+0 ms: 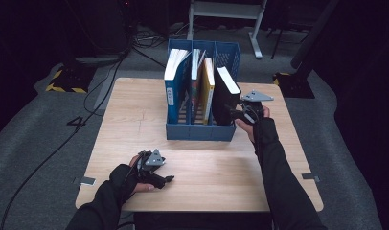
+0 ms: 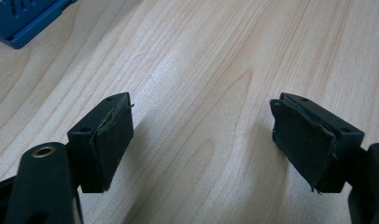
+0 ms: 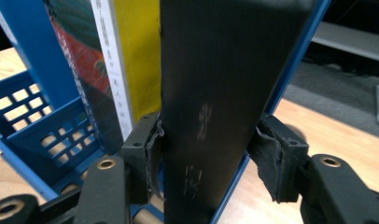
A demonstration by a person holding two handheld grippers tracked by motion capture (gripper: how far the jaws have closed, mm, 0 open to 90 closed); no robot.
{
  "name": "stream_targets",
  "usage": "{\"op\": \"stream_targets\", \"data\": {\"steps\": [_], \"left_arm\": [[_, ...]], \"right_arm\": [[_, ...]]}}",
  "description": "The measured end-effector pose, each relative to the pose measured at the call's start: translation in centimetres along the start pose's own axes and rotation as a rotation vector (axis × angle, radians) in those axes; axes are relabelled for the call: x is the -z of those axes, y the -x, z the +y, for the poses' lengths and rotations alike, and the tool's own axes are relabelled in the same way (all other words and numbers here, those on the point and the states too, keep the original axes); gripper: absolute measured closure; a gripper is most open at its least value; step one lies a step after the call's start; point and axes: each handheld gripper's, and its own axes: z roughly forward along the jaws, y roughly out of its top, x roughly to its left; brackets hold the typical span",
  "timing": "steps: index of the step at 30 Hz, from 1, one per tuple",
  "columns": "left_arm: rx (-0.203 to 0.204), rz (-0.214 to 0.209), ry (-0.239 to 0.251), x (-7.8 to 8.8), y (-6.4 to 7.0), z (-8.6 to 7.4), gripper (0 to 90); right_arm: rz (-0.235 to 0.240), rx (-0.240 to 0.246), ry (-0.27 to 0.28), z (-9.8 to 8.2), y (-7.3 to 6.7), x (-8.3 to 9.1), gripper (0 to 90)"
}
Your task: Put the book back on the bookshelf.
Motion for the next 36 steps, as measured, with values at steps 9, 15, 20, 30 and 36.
{"op": "stream_targets", "data": {"steps": [9, 15, 20, 30, 36], "left_arm": [[-0.002, 0.0, -0.002, 0.0, 0.0, 0.0, 20.8], [-0.002, 0.0, -0.002, 0.0, 0.0, 0.0, 20.8], [-0.001, 0.0, -0.002, 0.0, 0.0, 0.0, 20.8], [-0.002, -0.001, -0.003, 0.0, 0.0, 0.0, 20.7], [-0.002, 0.0, -0.002, 0.0, 0.0, 0.0, 20.7]], "right_arm": [[-0.009, -0.008, -0.017, -0.1, -0.7, -0.9, 46.9], [-0.059, -0.048, -0.024, 0.6, -1.1, -2.3, 47.0], [-0.096, -0.05, -0.031, 1.1, -1.5, -3.1, 47.0], [-0.146, -0.063, -0.061, 2.2, -1.4, -4.8, 46.8], [-0.149, -0.064, -0.073, 2.3, -1.4, -5.0, 46.2]]}}
